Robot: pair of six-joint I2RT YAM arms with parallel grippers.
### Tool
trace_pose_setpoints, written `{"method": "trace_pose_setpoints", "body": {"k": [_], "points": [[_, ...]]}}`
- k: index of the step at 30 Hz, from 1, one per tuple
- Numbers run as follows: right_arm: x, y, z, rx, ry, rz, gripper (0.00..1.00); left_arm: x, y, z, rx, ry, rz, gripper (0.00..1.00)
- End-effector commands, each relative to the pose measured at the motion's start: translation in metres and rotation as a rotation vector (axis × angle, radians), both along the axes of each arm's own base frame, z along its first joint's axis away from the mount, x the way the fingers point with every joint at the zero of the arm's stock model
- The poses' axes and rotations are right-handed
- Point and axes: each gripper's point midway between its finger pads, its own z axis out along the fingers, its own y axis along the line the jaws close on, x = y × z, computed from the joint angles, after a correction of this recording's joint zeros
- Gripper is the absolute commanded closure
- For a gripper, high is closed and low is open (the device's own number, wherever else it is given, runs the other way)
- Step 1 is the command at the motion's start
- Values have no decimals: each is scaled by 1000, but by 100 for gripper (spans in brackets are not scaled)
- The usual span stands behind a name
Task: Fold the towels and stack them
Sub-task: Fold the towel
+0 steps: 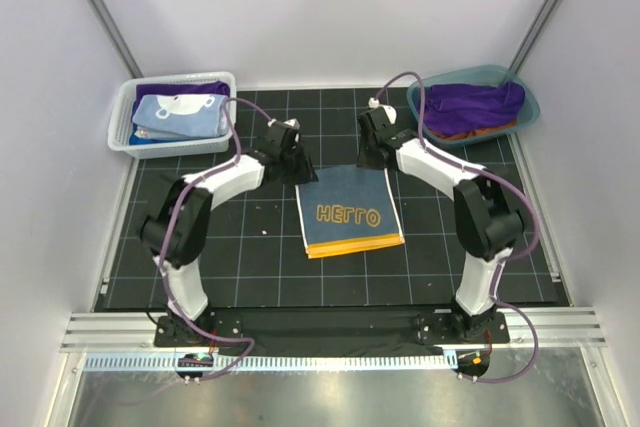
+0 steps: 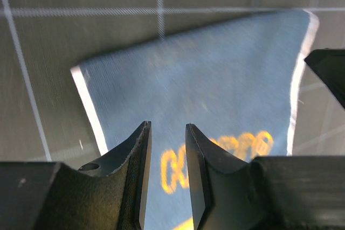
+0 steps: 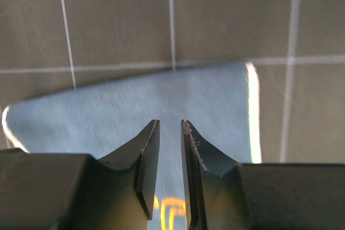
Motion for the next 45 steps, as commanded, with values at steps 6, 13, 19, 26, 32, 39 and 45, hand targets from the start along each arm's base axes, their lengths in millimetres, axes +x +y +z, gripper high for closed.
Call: {"method": "trace_pose_setpoints", "body": {"k": [6,13,19,26,32,39,45], "points": [[48,-7,-18,39,-26,4,73,48,6,-24,-19,-12,8,64],[49,-31,-50,-7,27,-46,75,59,21,-52,27,44,45,62],[26,-45,-76,-31,102,-99,76,68,31,-67,72,97,56,62],[3,-50,-76,-3,121,-119,76,72,34,-65,75,98,35,62],[24,-45,-37,2,43,-96,71,72,28,-26,29,31,5,61],[48,-50,5,-36,-47,-104,61,84,41,22,52,-104,64,59],[42,-54,0,-52,-40,-112,60,86,49,27,106,-136,67,59]]}}
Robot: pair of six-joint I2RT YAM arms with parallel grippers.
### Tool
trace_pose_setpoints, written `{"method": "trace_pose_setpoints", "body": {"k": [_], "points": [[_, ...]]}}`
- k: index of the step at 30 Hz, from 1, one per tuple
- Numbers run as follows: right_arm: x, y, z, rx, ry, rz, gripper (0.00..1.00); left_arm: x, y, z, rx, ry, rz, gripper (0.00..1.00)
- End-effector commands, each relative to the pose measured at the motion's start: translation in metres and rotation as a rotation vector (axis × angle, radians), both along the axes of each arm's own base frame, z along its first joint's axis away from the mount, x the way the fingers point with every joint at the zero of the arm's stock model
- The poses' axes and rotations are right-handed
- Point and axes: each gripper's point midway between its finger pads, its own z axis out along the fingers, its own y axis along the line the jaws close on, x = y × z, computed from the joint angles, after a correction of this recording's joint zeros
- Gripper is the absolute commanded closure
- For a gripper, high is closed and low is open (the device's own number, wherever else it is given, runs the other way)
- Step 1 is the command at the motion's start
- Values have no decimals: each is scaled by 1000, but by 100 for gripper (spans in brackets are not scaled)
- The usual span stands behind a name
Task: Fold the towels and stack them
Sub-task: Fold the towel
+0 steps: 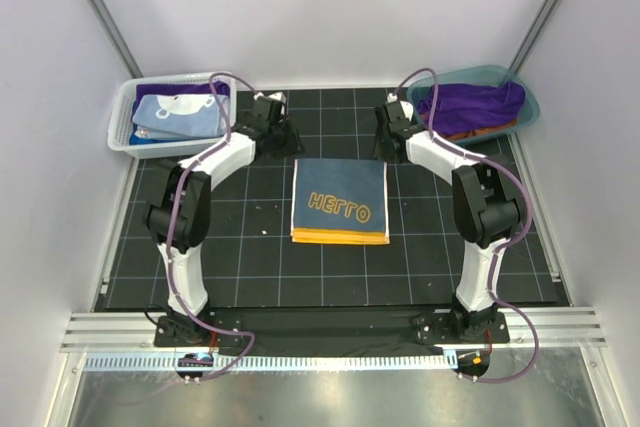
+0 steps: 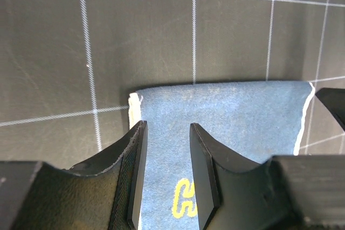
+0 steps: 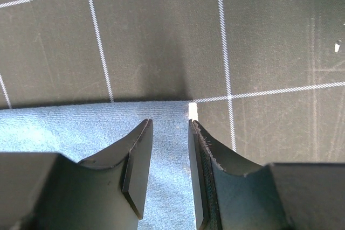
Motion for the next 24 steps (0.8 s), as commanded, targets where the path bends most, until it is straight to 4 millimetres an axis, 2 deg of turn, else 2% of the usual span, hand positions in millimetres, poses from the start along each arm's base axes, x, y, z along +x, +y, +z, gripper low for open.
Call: {"method": "trace_pose_setpoints", "body": {"k": [1,5,9,16,24], "points": [[-2,-9,21,-26,-46,-13,60,6,13,13,64,-52,9,59],[-8,-11,6,-37,-28,3,59,7,13,0,97,-34,-21,60],[-7,-13,-13,-65,-2,8,56,9,14,-25,133,2,-44,59],[-1,-11,-32,-82,-2,28,54,14,6,-57,128,22,-63,52],[2,-16,-42,-42,-24,45,53,17,8,-71,121,-1,-27,50]]}}
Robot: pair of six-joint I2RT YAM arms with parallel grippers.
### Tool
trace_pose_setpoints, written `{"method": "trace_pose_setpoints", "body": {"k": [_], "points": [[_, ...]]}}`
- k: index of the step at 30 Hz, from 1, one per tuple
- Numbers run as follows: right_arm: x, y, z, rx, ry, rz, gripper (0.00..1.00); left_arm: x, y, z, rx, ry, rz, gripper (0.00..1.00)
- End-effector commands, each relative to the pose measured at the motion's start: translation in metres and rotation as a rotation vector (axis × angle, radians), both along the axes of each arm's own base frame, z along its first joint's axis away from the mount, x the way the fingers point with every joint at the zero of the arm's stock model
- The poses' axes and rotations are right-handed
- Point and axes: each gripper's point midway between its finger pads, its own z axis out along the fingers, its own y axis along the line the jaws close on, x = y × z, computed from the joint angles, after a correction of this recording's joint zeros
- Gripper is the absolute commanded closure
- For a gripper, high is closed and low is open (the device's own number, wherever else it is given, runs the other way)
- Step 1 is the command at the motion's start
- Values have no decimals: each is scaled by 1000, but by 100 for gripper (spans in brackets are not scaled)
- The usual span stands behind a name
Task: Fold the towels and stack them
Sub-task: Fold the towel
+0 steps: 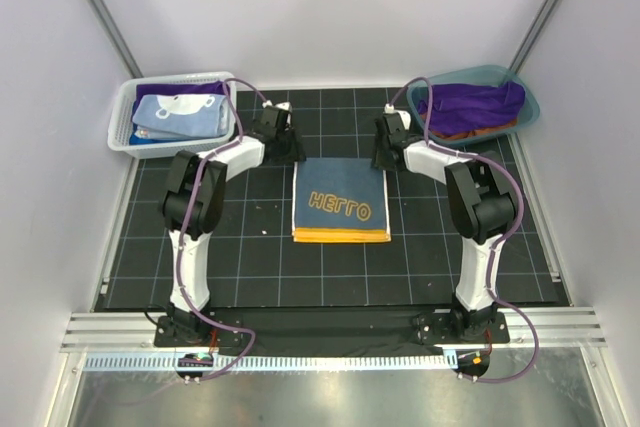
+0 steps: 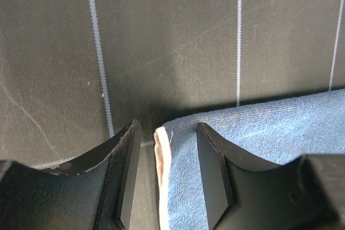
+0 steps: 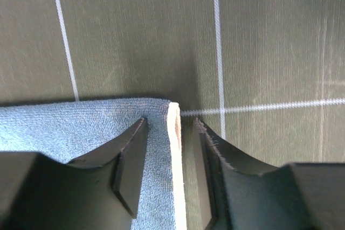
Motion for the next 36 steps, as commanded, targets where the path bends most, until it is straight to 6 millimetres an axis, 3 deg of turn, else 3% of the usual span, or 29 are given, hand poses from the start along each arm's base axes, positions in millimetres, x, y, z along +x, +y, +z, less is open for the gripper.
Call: {"method": "trace_pose_setpoints", "body": {"k": [1,9,29,36], "points": [[6,-4,-4,31,-26,11,55,0,1,-16,5,-1,11,50],[8,-1,-4,77,-42,41,62,0,3,-26,4,4,27,56],[22,3,38,170,-153,96,58,3,5,-24,-7,-5,23,63],[27,6,31,158,-127,116,58,3,2,-21,-16,-6,6,63]]}}
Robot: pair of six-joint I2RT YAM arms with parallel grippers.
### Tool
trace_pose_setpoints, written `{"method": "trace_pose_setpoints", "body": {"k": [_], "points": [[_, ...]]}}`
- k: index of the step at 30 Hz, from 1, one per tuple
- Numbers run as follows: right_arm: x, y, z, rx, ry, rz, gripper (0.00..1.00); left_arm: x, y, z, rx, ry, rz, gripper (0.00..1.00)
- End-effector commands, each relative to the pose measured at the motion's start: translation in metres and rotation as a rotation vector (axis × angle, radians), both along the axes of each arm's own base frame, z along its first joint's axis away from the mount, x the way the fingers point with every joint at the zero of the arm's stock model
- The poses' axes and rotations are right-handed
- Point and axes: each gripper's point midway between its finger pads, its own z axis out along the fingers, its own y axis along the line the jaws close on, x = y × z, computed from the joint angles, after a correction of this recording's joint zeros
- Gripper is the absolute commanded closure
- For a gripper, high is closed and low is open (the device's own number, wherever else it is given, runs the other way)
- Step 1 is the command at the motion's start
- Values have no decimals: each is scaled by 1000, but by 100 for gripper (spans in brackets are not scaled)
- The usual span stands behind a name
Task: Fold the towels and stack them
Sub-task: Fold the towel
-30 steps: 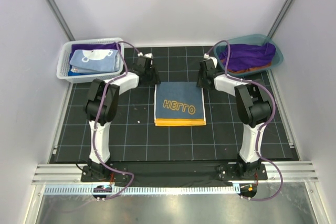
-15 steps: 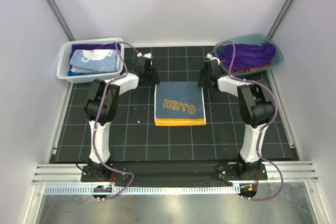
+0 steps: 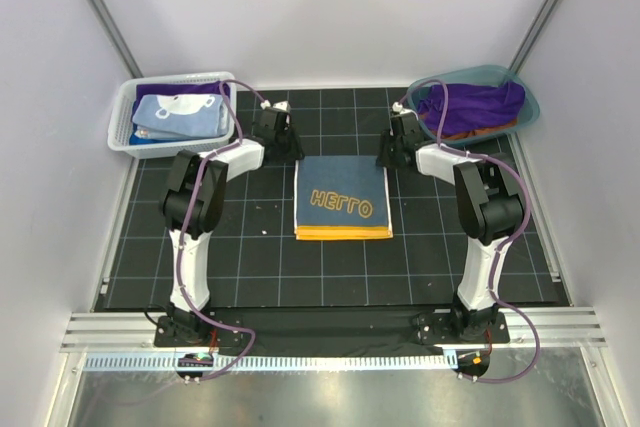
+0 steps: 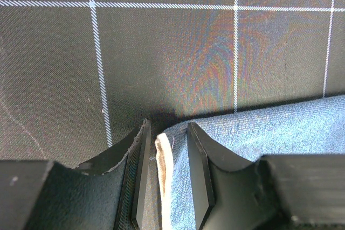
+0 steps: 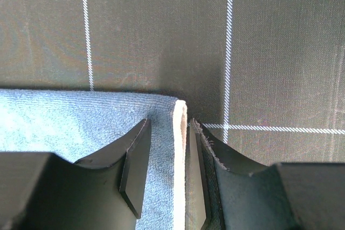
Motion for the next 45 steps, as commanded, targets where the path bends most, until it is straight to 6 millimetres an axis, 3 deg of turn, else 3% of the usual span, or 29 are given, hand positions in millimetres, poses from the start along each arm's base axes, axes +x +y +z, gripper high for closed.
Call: {"method": "trace_pose_setpoints", "body": {"k": [1,19,26,31,33,36,44,45], "points": [[18,5,25,14,-62,22,59,-8,5,-19,19,52,-17,63],[19,2,2,-14,-14,16,64,-10,1,-18,13,62,-38,69],[20,6,8,0,-21,27,78,-10,-1,-17,-3,64,-36,80],[21,5,19,4,-41,21,87,-5,-1,-12,-18,52,-9,97],[22,6,26,13,-58,19,91,0,-3,-1,-37,27,6,99],[25,5,39,17,-89,14,92,3,-4,11,-54,-9,19,100],[21,2,83,40,-194,2,94,6,-5,66,-114,-125,34,100],[21,1,96,46,-222,1,94,2,-3,64,-116,-120,35,100]]}}
